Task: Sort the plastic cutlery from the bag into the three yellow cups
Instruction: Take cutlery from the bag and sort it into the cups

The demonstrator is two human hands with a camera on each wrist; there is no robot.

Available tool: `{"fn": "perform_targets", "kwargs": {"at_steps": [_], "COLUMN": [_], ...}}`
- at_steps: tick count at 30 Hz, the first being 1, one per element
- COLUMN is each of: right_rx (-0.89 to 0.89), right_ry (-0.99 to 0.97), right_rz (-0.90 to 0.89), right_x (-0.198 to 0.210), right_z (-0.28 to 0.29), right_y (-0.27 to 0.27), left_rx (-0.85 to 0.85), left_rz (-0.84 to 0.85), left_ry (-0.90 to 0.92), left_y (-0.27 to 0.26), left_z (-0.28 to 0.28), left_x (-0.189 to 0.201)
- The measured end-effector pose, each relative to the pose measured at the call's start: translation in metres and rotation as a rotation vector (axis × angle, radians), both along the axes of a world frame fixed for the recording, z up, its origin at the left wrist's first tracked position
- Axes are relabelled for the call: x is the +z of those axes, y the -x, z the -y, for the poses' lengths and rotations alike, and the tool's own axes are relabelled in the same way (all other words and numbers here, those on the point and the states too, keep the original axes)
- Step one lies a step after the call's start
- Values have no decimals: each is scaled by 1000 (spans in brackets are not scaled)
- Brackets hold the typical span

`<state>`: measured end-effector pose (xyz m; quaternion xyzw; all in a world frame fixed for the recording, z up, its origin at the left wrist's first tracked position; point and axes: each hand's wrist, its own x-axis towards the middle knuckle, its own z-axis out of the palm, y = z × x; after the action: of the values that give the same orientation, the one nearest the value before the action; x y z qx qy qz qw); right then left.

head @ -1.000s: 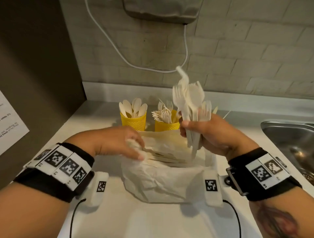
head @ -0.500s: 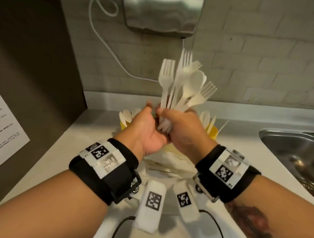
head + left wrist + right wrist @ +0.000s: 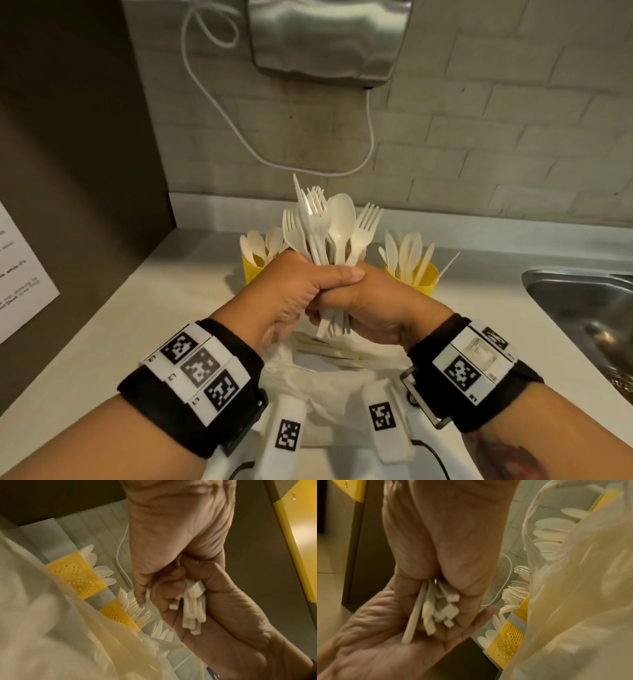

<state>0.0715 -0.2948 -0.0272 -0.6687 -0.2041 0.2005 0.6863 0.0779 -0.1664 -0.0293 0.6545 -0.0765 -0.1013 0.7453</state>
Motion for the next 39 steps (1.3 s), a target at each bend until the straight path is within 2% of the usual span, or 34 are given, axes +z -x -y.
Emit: {"fn": "perform_targets", "kwargs": {"at_steps": [5,7,11,12,16,22,26,30,34,39], "right_rx": [-46,-109,-247,-292,-409,-471,-482,-592,-756,-991], "right_ry": [185,259,531,522,200,43,-143,-366,-393,-273], "right_rz": [17,42,167,167,81,-30,-103,-106,10,335], "right_x": [-7,-9,-1,1,12,10,11,17,19,16], "right_z": [-3,-5,4,8,13,0,-2,-7,-9,-11], "right_y": [0,1,2,1,-1,-4,-3,-4,-3,-6], "left_rx": [42,109,211,208,133,16,-16,-42,-4,116], "left_rz": [8,32,-24,-29,-6,-68,-74,-69,-36,-19], "left_ry": [26,97,255,286,330,357,367,355,279,215], "left_y": [6,5,-1,-2,-4,-2,-3,-1,2,-5], "left_z": [4,7,5,2,-4,-8,-15,-15,-7,1], "left_x": [-11,-13,-13,-13,-17,-24,-22,-19,-17,-20]}}
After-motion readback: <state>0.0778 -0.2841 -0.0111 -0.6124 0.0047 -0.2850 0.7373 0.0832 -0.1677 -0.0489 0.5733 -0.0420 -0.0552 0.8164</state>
